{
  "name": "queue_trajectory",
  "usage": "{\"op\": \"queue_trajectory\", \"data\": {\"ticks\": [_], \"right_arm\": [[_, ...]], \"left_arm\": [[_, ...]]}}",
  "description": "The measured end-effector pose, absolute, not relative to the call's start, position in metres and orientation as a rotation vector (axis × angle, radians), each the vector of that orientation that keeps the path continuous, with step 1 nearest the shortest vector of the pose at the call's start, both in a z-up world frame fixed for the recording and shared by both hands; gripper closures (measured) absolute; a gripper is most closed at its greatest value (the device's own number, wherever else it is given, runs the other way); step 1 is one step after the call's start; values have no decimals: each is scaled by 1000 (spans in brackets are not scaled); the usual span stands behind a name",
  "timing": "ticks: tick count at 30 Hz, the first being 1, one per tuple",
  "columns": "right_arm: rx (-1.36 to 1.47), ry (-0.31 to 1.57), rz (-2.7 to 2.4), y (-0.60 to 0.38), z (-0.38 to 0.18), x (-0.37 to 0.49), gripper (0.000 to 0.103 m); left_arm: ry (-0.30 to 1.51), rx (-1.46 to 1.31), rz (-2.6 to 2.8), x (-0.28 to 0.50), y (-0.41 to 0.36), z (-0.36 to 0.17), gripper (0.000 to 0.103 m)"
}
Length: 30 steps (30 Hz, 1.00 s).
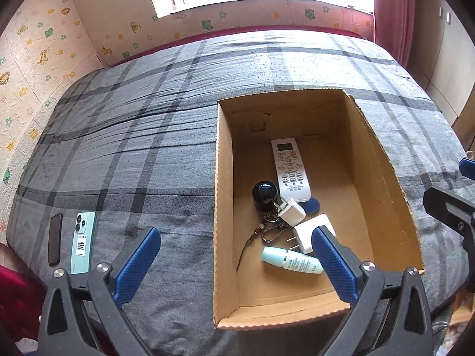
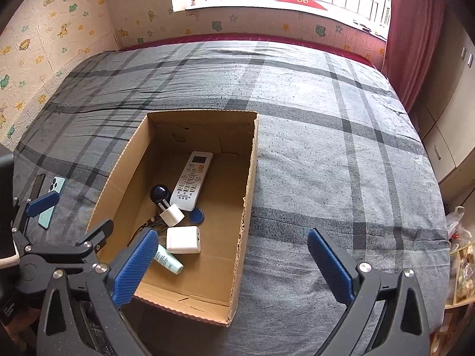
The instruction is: Organize rigid objects
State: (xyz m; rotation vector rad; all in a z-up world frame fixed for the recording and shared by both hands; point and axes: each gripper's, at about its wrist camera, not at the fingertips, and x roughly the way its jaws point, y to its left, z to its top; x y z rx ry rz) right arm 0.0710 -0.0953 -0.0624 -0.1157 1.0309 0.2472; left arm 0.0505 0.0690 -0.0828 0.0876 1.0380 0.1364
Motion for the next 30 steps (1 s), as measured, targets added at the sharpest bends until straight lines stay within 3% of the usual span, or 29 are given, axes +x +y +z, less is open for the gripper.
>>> {"op": "queue_trajectory", "data": {"ticks": [30], "right_arm": [[-70, 952, 170, -137, -34, 0, 0]], "left_arm": [[932, 81, 80, -23, 6, -35, 0]]}}
